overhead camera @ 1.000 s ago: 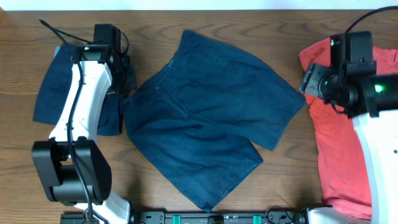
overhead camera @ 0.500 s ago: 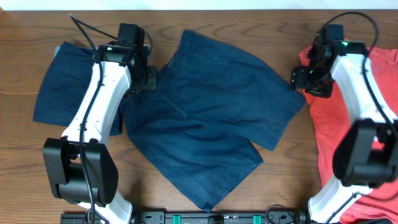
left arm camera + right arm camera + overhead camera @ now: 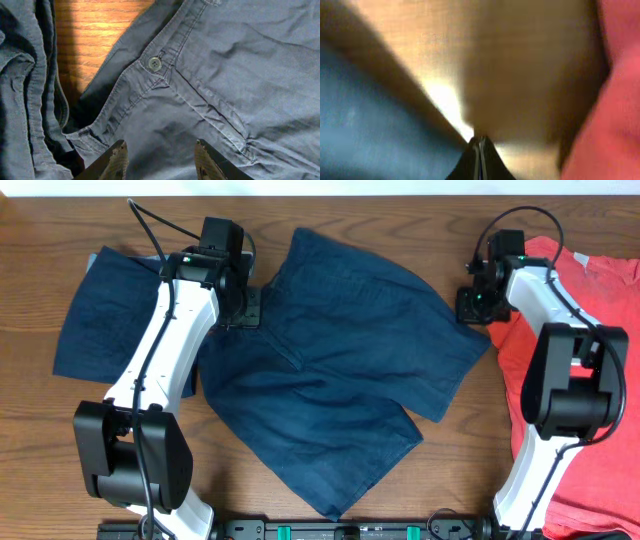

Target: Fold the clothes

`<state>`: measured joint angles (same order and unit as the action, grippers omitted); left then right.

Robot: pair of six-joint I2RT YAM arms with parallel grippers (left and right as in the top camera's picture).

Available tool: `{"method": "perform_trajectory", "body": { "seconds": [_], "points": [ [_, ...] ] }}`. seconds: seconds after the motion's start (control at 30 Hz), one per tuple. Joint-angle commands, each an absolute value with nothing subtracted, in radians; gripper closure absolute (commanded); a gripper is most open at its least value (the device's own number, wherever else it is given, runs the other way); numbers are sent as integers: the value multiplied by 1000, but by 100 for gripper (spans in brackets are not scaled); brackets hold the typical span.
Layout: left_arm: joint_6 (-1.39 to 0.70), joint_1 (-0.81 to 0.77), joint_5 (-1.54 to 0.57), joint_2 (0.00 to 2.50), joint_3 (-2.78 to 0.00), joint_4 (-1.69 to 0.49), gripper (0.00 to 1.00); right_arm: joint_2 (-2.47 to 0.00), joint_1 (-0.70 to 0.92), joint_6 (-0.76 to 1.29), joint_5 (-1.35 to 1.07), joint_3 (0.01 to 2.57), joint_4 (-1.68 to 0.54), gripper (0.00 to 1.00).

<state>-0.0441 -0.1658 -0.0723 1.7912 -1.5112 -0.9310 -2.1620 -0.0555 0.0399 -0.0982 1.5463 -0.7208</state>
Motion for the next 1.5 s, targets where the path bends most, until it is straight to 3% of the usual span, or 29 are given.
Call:
{"method": "perform_trajectory", "body": {
  "seconds": [0.0,0.13,0.17,0.23,0.5,0.97,1.07,1.17,1.27,1.47],
  "points": [
    [-27,-163,-71,1802,-1495,-922,55,-2152,-81,63,-102,1566,-614,99],
    [-27,-163,-71,1802,-1495,-912,54,-2152,-99,120,-147,1610,-521,98],
    [-27,-163,-71,1802,-1495,-910,54,-2152,-100,120,-167,1615,-520,84],
    [-27,-163,-71,1802,-1495,-906,53,-2153,-101,137,-171,1615,-542,77],
    [-27,-163,-71,1802,-1495,-885,46,-2198,-133,211,-9,1613,-667,95],
    [-27,-163,-71,1802,-1495,-892,45,-2253,-437,213,36,1619,-777,98],
    [-27,-163,-71,1802,-1495,-893,38,-2205,-458,100,-59,1627,-805,92],
    [-27,-163,-71,1802,-1495,-892,37,-2158,-431,-43,-274,1627,-843,75],
    [-27,-163,-71,1802,-1495,-892,37,-2131,-383,-61,-300,1627,-846,71],
    [-27,-163,-71,1802,-1495,-892,36,-2127,-230,9,-126,1627,-857,71]
  ]
}}
